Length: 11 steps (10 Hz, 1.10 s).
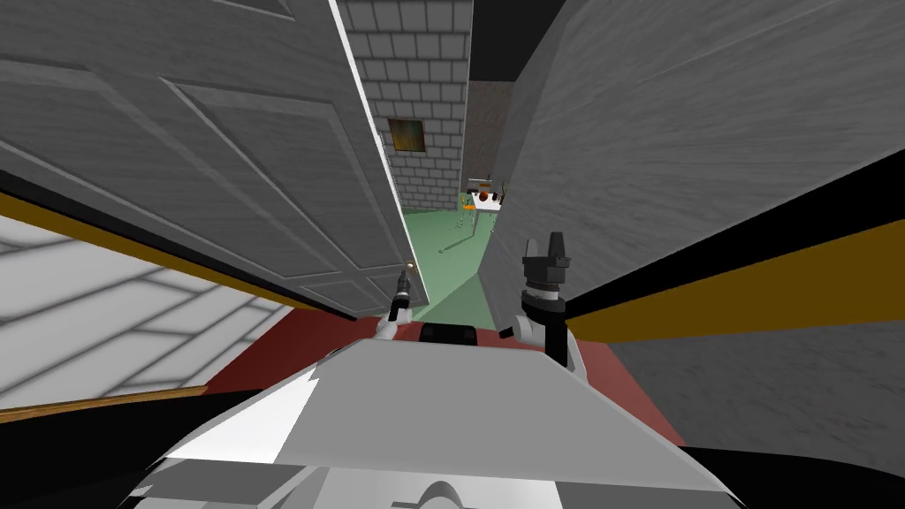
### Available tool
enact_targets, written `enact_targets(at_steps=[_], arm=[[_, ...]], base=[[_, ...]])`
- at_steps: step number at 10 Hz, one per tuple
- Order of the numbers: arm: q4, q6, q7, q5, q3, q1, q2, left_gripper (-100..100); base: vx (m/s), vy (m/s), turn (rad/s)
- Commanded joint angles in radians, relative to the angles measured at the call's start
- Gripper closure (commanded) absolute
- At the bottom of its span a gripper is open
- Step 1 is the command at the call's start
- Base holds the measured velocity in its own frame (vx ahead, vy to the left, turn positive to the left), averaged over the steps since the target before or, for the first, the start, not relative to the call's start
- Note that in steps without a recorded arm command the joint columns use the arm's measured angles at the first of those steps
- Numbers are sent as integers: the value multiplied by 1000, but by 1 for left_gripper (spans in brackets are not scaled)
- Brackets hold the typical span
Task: Push the door open
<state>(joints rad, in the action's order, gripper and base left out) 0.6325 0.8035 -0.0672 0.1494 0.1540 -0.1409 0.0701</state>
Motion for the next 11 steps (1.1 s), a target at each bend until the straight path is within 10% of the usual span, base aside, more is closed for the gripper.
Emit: enact_targets(at_steps=[1, 5, 6, 11], arm=[[-5, 7, 0, 2, 3, 0, 2, -100], [-9, 17, -2, 4, 8, 1, -2, -100], [-9, 17, -2, 4, 8, 1, -2, 100], [-9, 17, -2, 4, 8, 1, -2, 100]], base=[[228, 44, -26], [182, 30, -27], [-17, -4, -2], [-14, -2, -3]])
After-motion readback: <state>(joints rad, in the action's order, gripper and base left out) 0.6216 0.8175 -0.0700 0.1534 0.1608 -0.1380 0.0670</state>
